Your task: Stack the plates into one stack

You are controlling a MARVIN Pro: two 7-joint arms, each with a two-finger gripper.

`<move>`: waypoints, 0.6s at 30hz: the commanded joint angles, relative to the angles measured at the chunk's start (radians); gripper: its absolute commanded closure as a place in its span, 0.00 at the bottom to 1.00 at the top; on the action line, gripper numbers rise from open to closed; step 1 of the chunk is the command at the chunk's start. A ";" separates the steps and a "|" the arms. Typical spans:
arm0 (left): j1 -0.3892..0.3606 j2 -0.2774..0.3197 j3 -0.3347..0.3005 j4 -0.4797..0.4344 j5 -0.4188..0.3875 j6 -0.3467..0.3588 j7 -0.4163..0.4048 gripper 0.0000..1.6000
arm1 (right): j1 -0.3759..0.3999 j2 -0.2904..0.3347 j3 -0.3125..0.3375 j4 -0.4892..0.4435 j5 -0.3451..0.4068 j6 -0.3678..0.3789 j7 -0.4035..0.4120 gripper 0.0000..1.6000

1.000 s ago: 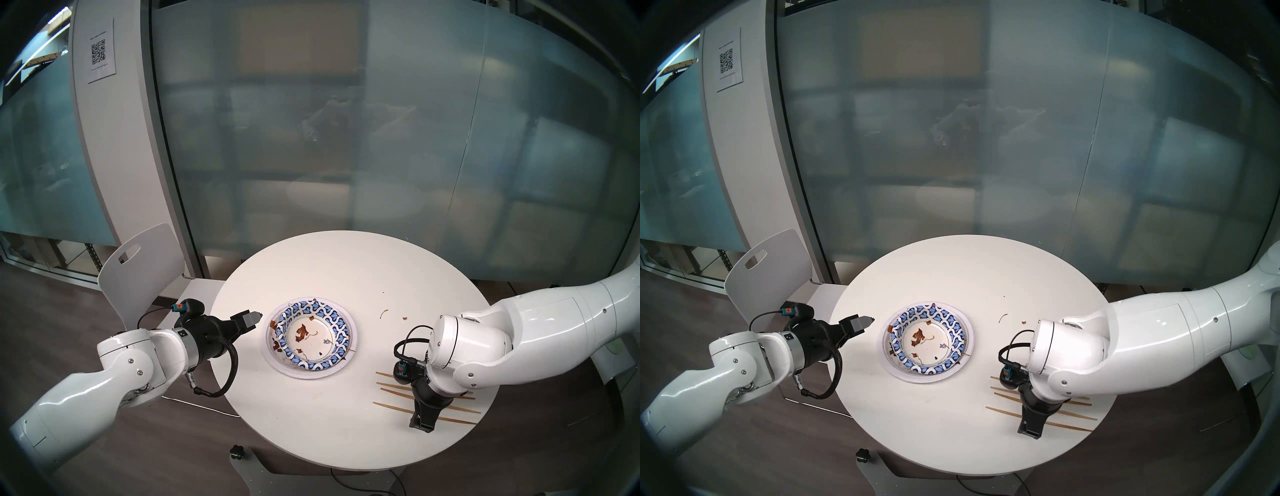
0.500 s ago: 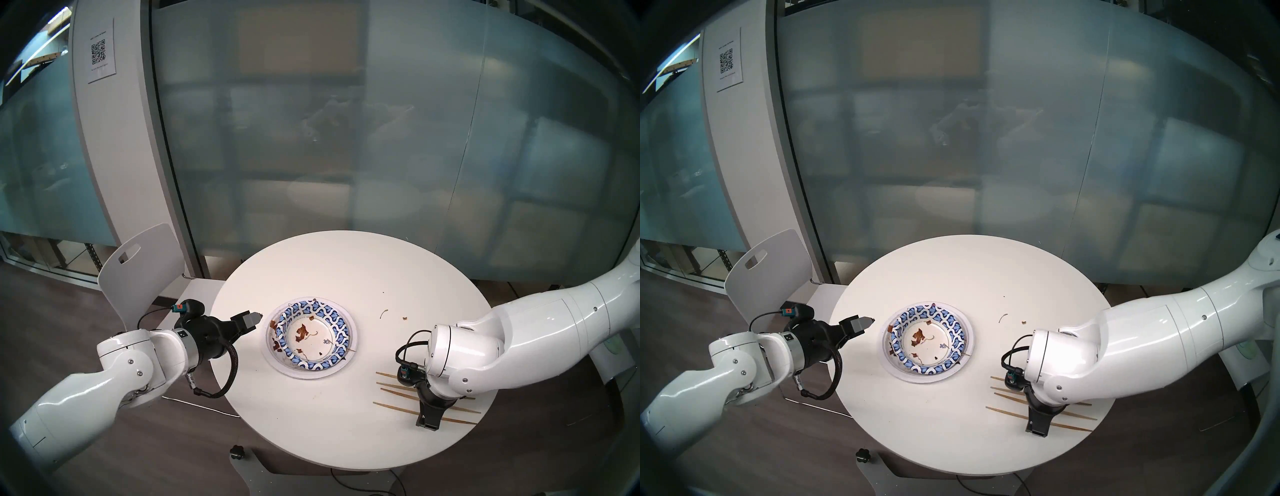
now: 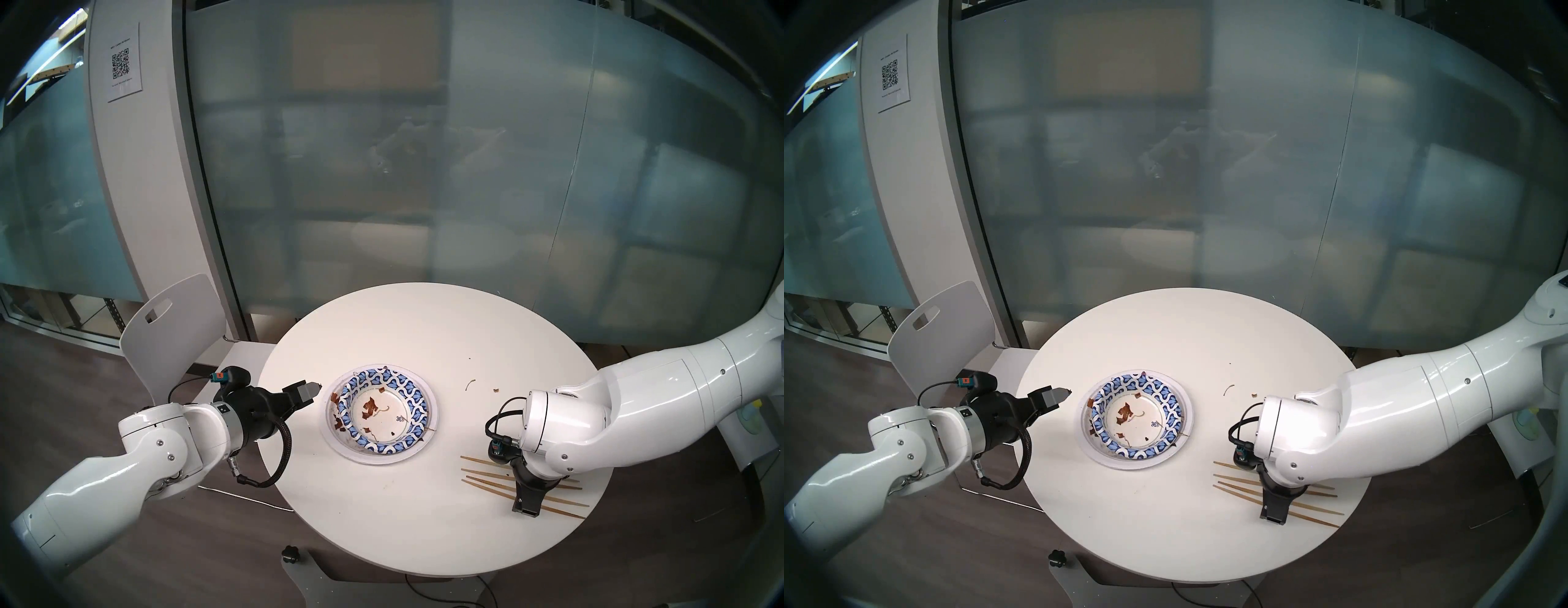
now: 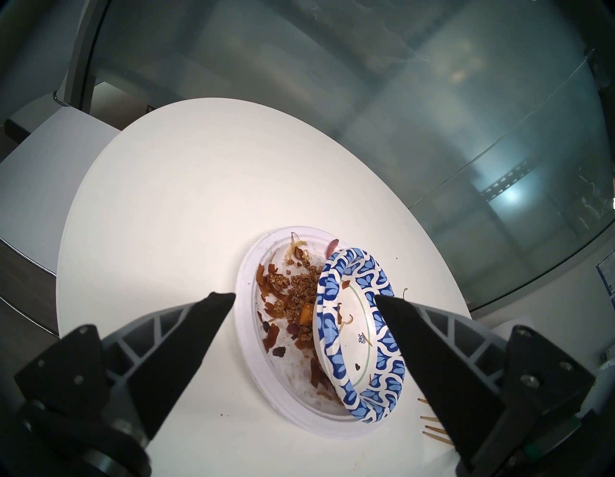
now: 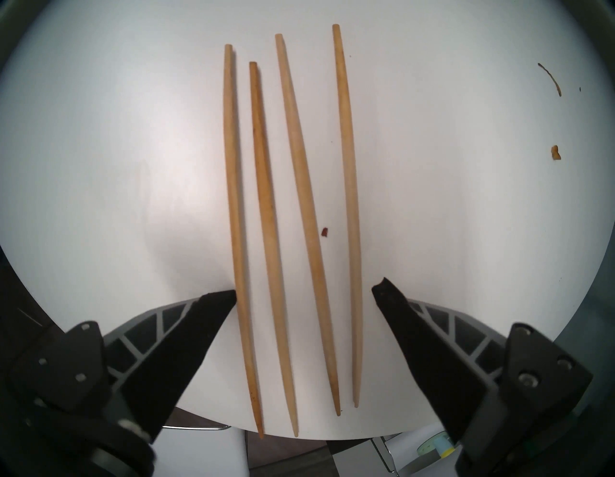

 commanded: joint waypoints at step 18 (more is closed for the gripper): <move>0.002 0.004 -0.020 -0.016 -0.013 -0.012 0.002 0.00 | 0.038 -0.008 -0.050 0.097 -0.145 -0.083 0.340 0.00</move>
